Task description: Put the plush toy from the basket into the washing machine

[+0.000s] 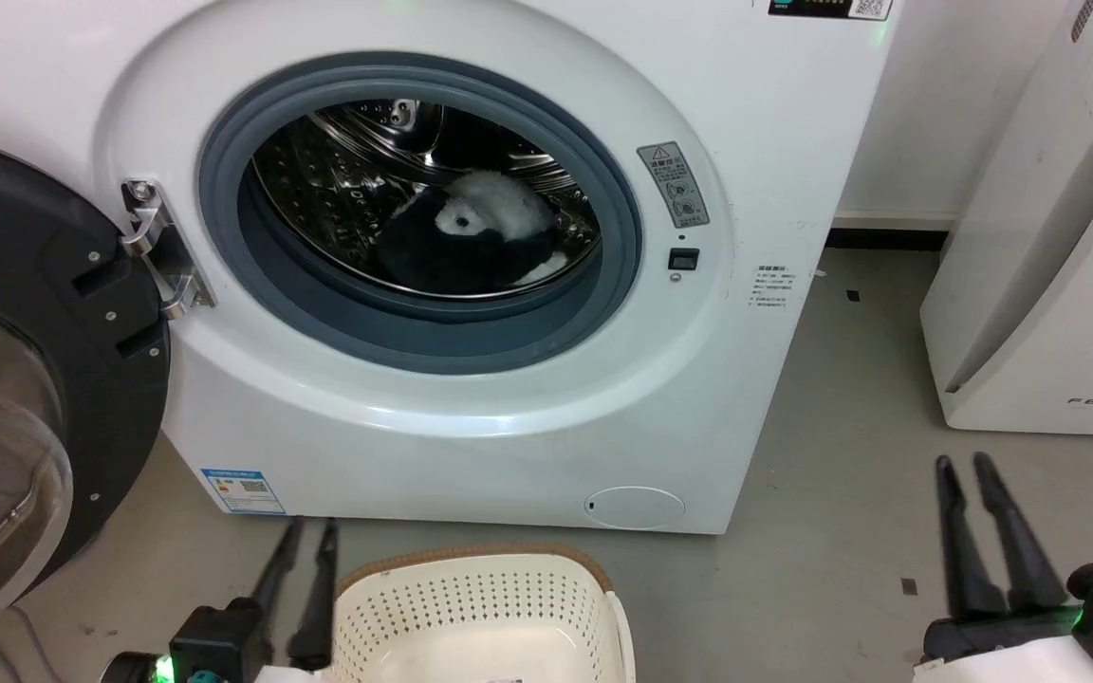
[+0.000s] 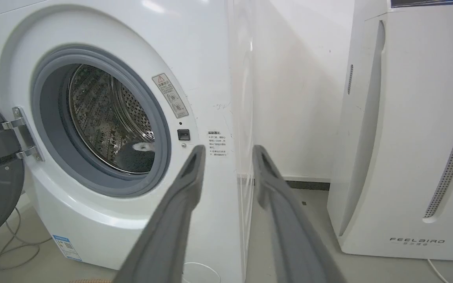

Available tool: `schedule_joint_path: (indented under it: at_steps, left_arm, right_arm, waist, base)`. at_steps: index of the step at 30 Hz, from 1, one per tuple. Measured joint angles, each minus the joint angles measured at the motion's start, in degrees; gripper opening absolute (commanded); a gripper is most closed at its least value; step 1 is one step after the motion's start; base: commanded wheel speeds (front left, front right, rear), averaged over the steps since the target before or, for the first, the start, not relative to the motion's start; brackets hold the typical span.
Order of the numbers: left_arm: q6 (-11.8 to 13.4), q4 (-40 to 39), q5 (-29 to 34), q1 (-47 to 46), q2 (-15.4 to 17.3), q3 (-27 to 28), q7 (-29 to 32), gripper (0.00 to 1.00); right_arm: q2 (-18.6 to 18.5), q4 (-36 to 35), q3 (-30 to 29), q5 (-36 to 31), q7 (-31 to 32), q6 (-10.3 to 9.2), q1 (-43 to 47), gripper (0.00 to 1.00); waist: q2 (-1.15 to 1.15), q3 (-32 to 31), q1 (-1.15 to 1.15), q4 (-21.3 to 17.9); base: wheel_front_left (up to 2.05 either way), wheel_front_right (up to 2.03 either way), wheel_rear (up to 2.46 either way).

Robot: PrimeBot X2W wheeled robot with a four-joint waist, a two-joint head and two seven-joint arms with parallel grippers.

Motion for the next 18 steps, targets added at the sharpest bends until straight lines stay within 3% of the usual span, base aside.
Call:
schedule_joint_path:
  at_steps: [18]
  left_arm:
    - [-1.0,-0.3,2.1,-0.1,-1.7,1.8,2.1,0.00]
  right_arm:
    - [0.0,0.2,0.4,-0.5,2.0,0.00,-0.1,0.00]
  waist:
    - [0.00,-0.1,0.00,-0.5]
  base:
    - [0.00,0.00,0.00]
